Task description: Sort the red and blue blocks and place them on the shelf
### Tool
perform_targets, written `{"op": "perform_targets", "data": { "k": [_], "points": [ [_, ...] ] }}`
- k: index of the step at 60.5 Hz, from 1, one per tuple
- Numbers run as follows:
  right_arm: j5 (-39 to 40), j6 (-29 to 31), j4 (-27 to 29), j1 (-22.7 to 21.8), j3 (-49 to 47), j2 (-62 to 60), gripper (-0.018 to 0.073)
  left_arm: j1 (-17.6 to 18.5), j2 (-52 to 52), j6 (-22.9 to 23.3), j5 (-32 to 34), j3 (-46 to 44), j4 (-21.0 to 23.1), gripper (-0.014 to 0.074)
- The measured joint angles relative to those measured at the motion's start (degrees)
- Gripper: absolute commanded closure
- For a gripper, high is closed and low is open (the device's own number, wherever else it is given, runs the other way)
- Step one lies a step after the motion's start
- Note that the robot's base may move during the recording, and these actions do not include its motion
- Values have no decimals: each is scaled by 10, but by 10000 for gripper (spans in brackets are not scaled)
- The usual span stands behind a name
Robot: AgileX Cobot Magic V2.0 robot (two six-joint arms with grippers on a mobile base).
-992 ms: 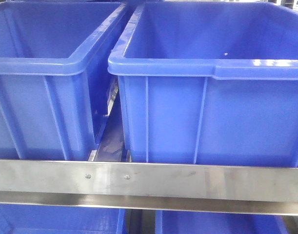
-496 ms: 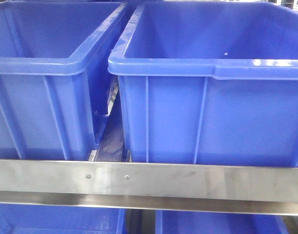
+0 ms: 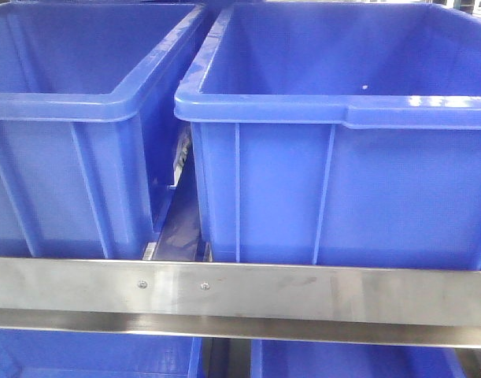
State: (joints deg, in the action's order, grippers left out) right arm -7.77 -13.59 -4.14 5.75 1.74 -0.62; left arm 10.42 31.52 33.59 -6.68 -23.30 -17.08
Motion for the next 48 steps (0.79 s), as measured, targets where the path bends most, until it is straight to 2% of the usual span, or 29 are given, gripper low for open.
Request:
{"op": "perform_targets", "data": {
  "k": [15, 35, 48],
  "points": [
    [0, 0, -1, 0, 0, 0, 486, 0, -78, 0, -14, 18, -16, 456],
    [0, 0, -1, 0, 0, 0, 486, 0, -308, 0, -20, 220, -21, 456],
    [0, 0, -1, 0, 0, 0, 486, 0, -318, 0, -19, 238, -33, 456]
  ]
}}
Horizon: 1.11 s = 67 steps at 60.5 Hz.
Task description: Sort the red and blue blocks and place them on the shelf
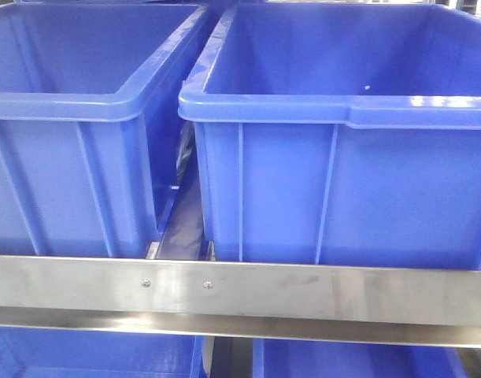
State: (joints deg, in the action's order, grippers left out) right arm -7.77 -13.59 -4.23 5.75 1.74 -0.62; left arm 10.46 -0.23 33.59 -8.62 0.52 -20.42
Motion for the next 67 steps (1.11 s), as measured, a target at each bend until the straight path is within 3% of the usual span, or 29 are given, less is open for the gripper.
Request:
{"op": "perform_targets", "data": {
  "k": [25, 29, 35, 41, 67],
  "points": [
    [0, 0, 0, 0, 0, 0, 486, 0, 0, -1, 1, 0, -24, 456],
    [0, 0, 0, 0, 0, 0, 486, 0, 0, -33, 3, 0, -2, 456],
    [0, 0, 0, 0, 0, 0, 486, 0, 0, -155, 7, 0, 84, 456],
    [0, 0, 0, 0, 0, 0, 486, -2, 0, -227, 16, 0, 133, 456],
    [0, 0, 0, 0, 0, 0, 486, -2, 0, -254, 25, 0, 154, 456]
  ]
}}
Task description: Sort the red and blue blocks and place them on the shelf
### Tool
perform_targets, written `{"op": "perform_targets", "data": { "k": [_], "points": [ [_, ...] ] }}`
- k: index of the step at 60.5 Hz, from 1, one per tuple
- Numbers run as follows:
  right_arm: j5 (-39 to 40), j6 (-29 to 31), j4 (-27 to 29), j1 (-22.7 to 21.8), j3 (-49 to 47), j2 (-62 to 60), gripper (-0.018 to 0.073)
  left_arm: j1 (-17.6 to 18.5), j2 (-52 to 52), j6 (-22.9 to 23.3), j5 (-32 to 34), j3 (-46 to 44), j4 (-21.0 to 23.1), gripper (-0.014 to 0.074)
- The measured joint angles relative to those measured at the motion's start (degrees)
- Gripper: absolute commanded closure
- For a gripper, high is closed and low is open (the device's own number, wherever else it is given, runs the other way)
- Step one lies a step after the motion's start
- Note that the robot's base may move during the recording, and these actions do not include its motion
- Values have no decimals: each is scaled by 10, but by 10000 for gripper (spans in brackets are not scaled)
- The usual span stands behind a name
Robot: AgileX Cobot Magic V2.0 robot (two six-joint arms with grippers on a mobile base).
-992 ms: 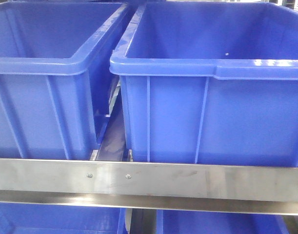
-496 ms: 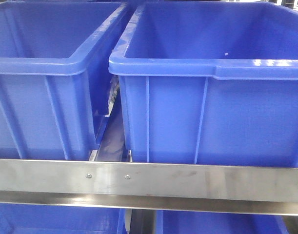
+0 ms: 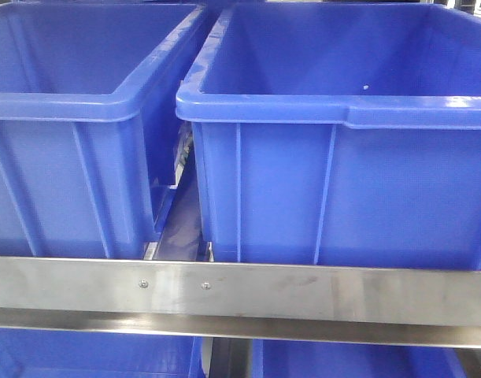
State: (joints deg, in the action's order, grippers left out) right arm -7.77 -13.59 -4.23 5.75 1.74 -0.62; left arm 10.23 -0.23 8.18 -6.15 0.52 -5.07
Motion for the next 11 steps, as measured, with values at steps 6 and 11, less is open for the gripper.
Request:
{"op": "perform_targets", "data": {
  "k": [6, 11],
  "points": [
    [0, 0, 0, 0, 0, 0, 486, 0, 0, 0, 0, 0, 0, 456],
    [0, 0, 0, 0, 0, 0, 486, 0, 0, 0, 0, 0, 0, 456]
  ]
}}
